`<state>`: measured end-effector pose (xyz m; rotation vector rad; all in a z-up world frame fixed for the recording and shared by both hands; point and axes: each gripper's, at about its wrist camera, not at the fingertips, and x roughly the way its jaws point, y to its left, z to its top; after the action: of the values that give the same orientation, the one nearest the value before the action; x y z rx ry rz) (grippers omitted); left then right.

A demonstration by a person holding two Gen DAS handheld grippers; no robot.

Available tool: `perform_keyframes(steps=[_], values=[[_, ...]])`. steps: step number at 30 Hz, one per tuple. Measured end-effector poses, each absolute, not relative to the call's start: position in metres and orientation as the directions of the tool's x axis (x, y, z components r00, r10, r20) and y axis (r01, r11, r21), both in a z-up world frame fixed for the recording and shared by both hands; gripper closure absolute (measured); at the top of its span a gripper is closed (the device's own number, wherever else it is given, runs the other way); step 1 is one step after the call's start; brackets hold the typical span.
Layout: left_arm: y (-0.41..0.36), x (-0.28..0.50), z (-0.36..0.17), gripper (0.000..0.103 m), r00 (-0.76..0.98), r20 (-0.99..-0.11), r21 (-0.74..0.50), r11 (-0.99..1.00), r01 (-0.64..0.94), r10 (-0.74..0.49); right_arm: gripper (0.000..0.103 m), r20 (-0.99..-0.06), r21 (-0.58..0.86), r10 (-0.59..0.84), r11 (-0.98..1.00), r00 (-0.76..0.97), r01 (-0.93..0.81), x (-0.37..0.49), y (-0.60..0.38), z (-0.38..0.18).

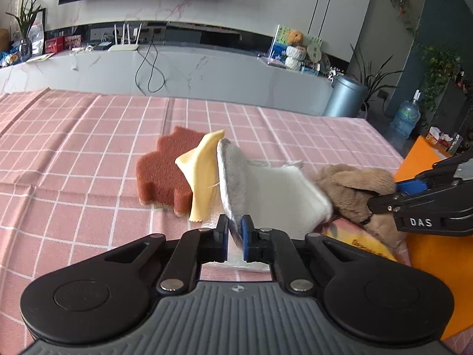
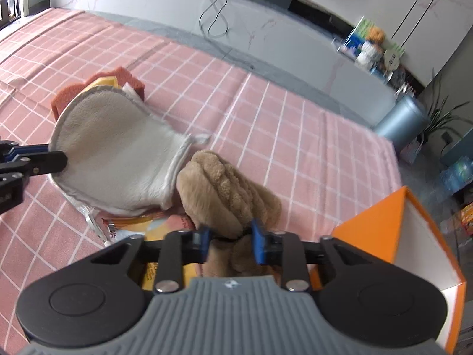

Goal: Organize soft objects
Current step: 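Grasp the brown teddy bear with the right tool while the left tool grasps the white mitt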

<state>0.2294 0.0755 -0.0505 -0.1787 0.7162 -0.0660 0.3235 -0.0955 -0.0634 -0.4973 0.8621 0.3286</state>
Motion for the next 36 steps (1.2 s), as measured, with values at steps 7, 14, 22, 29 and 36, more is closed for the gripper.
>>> perform_keyframes(steps=[7, 14, 22, 29, 36], values=[[0.075, 0.202, -0.027, 0.098, 0.771, -0.613, -0.233, 0.972, 0.031, -0.171, 0.100, -0.756, -0.217, 0.155, 0.858, 0.636, -0.466, 0.296, -0.103, -0.040], [0.083, 0.171, -0.009, 0.098, 0.800, -0.577, -0.247, 0.969, 0.023, -0.166, 0.100, -0.667, -0.218, 0.222, 0.855, 0.711, -0.471, 0.253, -0.103, -0.007], [0.096, 0.138, 0.002, 0.099, 0.807, -0.558, -0.289, 0.957, 0.029, -0.193, 0.100, -0.668, -0.086, 0.324, 0.861, 0.670, -0.502, 0.207, -0.099, -0.002], [0.100, 0.112, -0.021, 0.099, 0.762, -0.609, -0.311, 0.950, 0.024, -0.219, 0.100, -0.719, 0.043, 0.366, 0.872, 0.590, -0.488, 0.171, -0.098, -0.039], [0.106, 0.091, -0.049, 0.098, 0.682, -0.690, -0.343, 0.939, -0.015, -0.241, 0.099, -0.747, 0.103, 0.384, 0.873, 0.543, -0.476, 0.145, -0.105, -0.064]])
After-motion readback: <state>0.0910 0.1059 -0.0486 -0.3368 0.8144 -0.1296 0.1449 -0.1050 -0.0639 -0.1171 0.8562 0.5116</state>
